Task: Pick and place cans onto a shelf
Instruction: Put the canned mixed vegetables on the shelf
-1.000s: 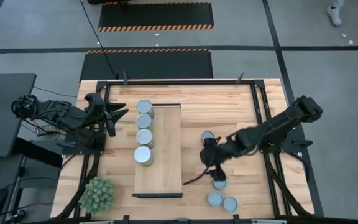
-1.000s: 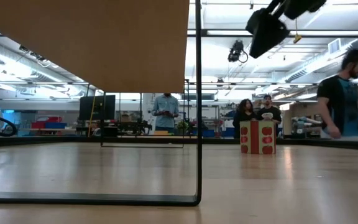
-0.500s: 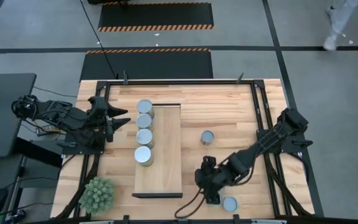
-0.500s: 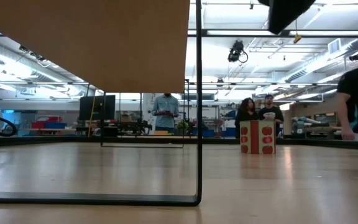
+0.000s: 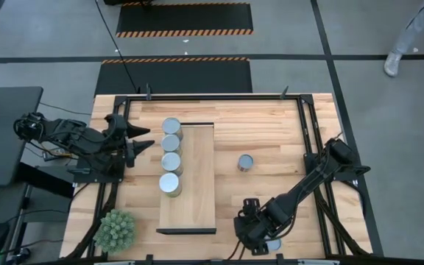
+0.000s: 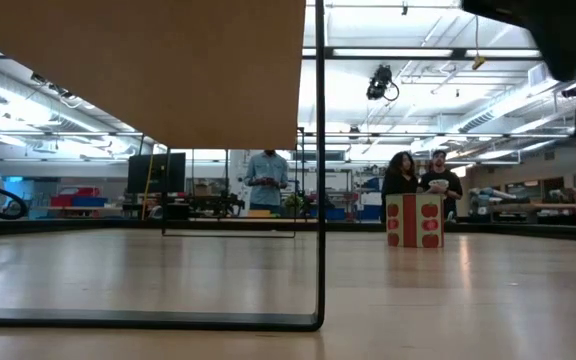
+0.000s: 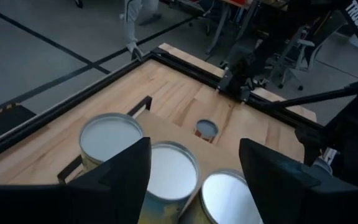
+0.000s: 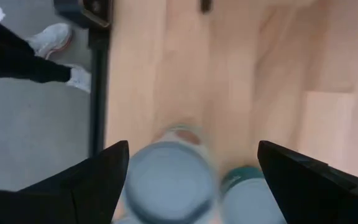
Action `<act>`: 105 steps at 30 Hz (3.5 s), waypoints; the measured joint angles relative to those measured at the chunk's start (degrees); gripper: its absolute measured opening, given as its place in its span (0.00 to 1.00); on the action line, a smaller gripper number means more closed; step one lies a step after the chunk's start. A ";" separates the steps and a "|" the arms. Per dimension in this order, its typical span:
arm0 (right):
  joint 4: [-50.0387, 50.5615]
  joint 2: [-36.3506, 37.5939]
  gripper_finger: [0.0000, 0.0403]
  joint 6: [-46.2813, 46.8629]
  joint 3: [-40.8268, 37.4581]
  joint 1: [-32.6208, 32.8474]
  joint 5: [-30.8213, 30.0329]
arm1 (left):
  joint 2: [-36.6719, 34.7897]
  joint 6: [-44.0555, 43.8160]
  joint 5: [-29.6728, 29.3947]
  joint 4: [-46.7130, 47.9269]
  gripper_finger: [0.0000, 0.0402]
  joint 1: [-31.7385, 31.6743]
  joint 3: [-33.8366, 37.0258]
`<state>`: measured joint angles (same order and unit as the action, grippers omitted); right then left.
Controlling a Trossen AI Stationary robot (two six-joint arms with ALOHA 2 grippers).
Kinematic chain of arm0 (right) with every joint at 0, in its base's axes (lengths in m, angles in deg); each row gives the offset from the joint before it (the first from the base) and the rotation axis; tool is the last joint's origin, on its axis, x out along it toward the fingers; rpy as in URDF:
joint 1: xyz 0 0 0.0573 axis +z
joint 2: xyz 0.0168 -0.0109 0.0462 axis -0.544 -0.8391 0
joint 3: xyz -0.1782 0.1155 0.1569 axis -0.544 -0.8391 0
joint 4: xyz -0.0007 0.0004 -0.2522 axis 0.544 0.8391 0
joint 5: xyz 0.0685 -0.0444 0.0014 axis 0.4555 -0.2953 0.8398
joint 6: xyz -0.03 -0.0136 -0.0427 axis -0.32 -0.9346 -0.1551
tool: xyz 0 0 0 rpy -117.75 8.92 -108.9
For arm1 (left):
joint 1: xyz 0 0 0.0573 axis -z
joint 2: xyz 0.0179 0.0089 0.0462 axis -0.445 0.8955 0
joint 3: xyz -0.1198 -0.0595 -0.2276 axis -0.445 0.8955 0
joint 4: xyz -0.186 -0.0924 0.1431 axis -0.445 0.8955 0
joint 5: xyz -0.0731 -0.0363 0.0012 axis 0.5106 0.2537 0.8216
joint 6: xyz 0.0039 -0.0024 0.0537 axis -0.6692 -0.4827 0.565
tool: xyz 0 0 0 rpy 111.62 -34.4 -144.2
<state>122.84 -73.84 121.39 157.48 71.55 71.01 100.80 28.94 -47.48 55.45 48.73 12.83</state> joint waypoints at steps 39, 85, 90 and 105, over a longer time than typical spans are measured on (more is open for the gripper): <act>2.76 -4.85 0.73 0.04 -0.17 2.25 1.18 | 0.01 -0.20 2.84 0.90 0.63 -0.02 0.00; 6.47 15.08 0.73 -13.77 10.32 -44.13 -4.04 | 0.01 -1.19 0.77 0.91 0.63 -0.02 0.00; 1.60 13.92 0.73 -15.41 10.67 -44.86 -1.71 | 0.02 -1.22 0.39 1.11 0.63 -0.02 0.00; -5.69 9.37 0.73 -15.78 10.56 -44.62 -2.80 | 0.02 -1.25 0.39 1.29 0.63 -0.01 0.00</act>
<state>117.15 -64.47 105.62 168.04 26.93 68.21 100.82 27.68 -47.08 56.74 48.72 12.83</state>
